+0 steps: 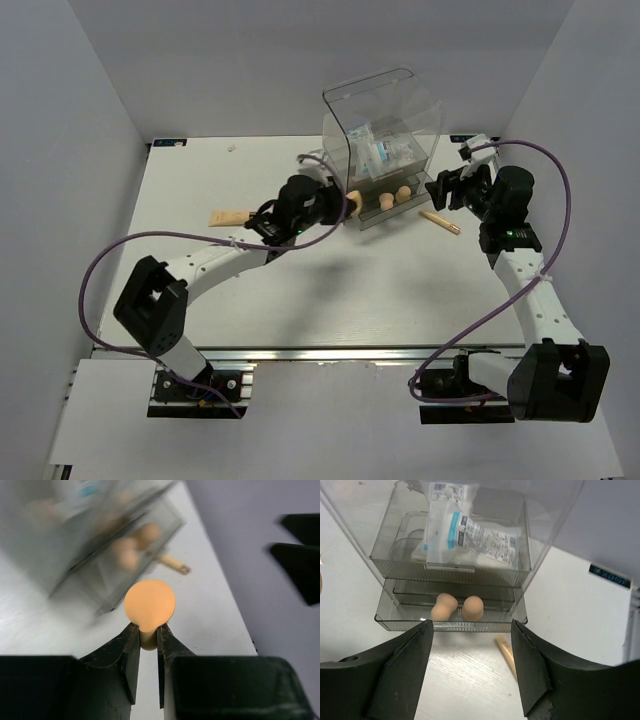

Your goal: Organize the makeup

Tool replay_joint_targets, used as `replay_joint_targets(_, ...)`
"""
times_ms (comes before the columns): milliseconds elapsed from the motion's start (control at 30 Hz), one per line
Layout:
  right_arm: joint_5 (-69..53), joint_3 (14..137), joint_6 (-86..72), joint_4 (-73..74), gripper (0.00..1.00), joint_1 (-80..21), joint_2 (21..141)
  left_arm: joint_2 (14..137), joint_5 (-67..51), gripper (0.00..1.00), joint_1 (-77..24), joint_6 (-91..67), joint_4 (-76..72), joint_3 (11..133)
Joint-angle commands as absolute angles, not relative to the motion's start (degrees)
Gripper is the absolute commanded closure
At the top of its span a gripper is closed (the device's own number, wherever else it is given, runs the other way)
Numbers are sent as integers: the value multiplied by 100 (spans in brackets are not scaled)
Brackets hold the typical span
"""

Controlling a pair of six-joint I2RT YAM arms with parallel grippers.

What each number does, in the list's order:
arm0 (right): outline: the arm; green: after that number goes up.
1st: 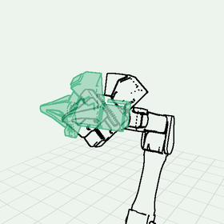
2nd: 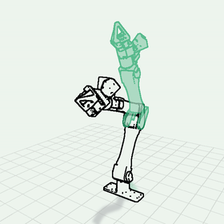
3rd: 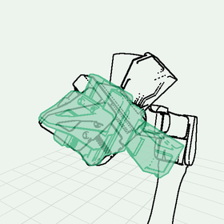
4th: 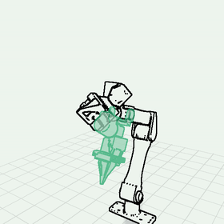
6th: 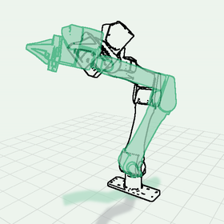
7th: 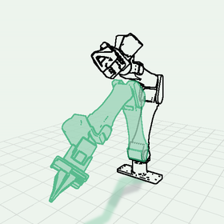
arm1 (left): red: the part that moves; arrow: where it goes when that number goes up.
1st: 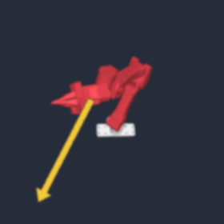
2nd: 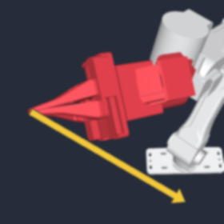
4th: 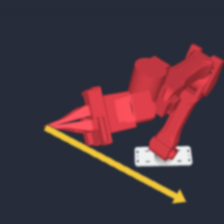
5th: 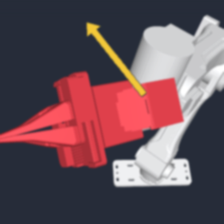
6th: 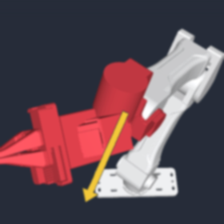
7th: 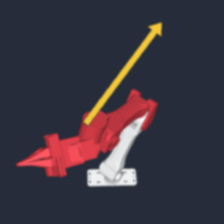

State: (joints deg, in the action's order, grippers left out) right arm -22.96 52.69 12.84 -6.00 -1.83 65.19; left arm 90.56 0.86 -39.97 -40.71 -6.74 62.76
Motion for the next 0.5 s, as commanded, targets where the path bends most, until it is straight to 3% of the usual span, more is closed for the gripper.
replay_joint_targets(0, -2302, 5229, 195, -563, 32, -62, 6609, 9359, 262, 89, -4507, -2571, -555, 7264)
replay_joint_targets(267, -2470, 5203, 149, -554, 34, 255, 6557, 10860, 1177, 83, -4939, -21, 1027, 9262)
replay_joint_targets(467, -2522, 5115, 158, -563, 34, 334, 6513, 11863, 2029, 81, -5053, 676, 1301, 10246)
